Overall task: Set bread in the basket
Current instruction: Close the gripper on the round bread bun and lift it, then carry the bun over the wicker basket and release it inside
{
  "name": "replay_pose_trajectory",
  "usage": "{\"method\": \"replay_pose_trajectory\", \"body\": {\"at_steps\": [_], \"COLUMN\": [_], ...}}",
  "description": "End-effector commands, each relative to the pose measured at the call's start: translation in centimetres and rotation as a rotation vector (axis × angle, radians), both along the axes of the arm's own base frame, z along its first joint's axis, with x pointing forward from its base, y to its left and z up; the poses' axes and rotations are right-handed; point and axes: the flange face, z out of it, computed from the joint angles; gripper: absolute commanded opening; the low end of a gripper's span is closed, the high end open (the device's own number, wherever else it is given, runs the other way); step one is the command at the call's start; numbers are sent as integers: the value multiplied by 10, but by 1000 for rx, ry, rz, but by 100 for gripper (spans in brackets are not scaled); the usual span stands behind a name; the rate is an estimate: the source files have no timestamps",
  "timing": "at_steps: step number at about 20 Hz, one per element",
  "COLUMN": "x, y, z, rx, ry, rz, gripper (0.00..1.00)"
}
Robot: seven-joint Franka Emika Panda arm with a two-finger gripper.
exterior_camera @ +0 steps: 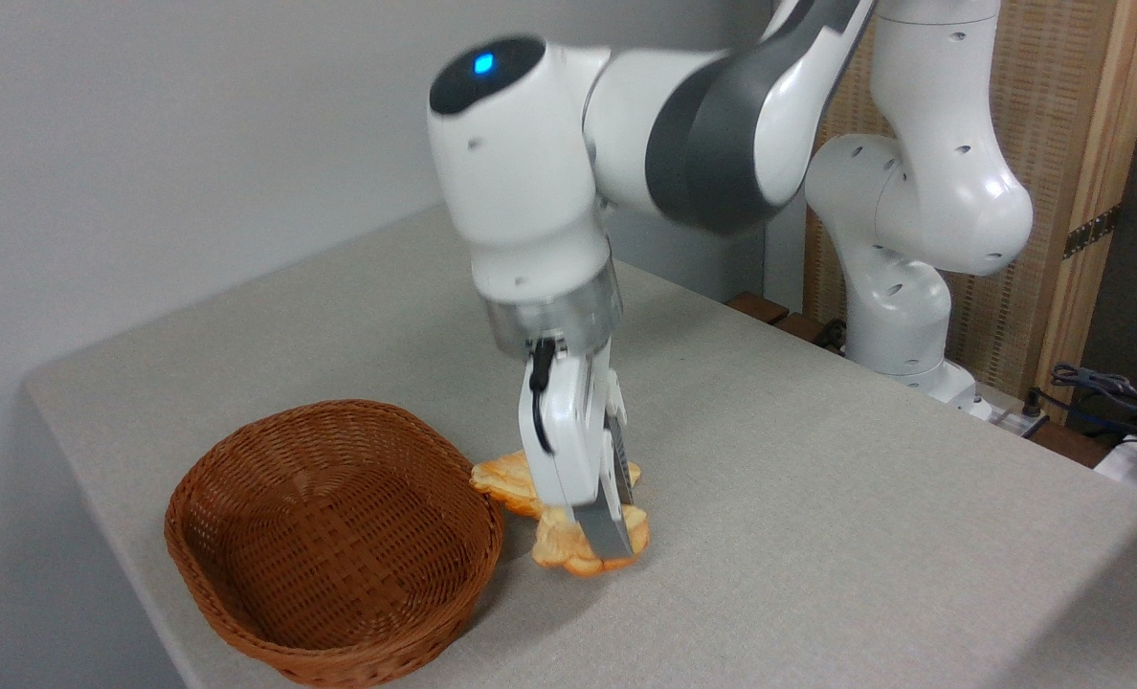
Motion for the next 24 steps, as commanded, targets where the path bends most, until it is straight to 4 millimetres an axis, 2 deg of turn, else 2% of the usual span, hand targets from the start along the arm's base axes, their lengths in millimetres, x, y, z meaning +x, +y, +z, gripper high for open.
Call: {"method": "replay_pose_trajectory", "body": {"at_steps": [1, 4, 7, 8, 9, 12, 19, 21, 22, 23, 24], "x": [13, 29, 46, 54, 62, 71, 71, 65, 59, 54, 50], "y": [0, -12, -39, -47, -65, -95, -94, -86, -76, -59, -51], "z": [45, 58, 57, 46, 37, 15, 15, 31, 41, 62, 67], "rx": [-47, -122, -224, -249, -258, -247, -248, -252, -236, -214, -200], "ry": [-85, -167, -231, -223, -226, -204, -202, -208, -194, -188, -156], "rz": [38, 214, 430, 529, 591, 588, 591, 632, 651, 661, 665], "gripper": [28, 31, 34, 61, 74, 100, 100, 100, 100, 100, 100]}}
